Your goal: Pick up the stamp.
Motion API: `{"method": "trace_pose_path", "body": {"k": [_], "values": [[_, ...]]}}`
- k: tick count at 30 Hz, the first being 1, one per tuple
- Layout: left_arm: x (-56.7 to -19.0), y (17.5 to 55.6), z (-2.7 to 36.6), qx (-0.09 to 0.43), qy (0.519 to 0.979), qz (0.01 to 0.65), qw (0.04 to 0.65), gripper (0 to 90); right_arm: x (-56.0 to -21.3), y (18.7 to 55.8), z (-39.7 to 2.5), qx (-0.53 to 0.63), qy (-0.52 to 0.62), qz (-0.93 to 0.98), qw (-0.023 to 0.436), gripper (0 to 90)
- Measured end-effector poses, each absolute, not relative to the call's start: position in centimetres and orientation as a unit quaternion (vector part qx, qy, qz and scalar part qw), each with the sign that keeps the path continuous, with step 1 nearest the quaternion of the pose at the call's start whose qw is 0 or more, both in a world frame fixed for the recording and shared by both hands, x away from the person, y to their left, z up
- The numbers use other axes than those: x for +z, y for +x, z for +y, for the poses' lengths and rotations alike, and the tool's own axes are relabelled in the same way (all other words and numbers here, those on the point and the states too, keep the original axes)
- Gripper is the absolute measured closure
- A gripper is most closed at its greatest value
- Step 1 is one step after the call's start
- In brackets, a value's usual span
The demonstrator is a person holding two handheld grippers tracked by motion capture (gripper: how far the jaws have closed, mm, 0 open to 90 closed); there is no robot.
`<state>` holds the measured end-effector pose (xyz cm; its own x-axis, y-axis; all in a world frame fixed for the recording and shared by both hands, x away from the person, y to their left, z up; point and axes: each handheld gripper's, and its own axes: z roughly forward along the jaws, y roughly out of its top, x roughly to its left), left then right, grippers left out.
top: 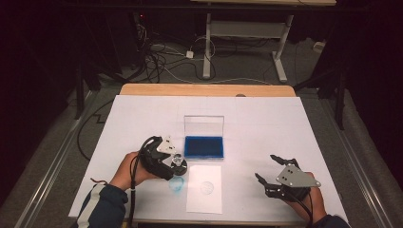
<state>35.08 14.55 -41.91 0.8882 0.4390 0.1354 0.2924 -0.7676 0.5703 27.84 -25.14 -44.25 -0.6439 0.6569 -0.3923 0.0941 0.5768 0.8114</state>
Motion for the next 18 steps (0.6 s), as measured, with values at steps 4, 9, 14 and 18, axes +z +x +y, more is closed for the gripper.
{"method": "trace_pose_path", "body": {"k": [4,9,14,18], "values": [[-41.8,35.2,14.4,0.128,0.93,0.195,0.283,22.2,-44.3,27.8,-25.1,0.395,0.228,0.817,0.353,25.2],[-42.3,35.9,14.6,0.11,0.927,0.207,0.292,22.5,-44.4,27.8,-25.2,0.394,0.229,0.819,0.349,25.2],[-42.5,36.1,14.5,0.102,0.928,0.205,0.293,26.1,-44.6,27.8,-25.3,0.391,0.229,0.823,0.342,25.6],[-42.7,36.3,14.4,0.09,0.929,0.199,0.297,31.7,-44.8,27.9,-25.1,0.383,0.225,0.83,0.337,26.0]]}}
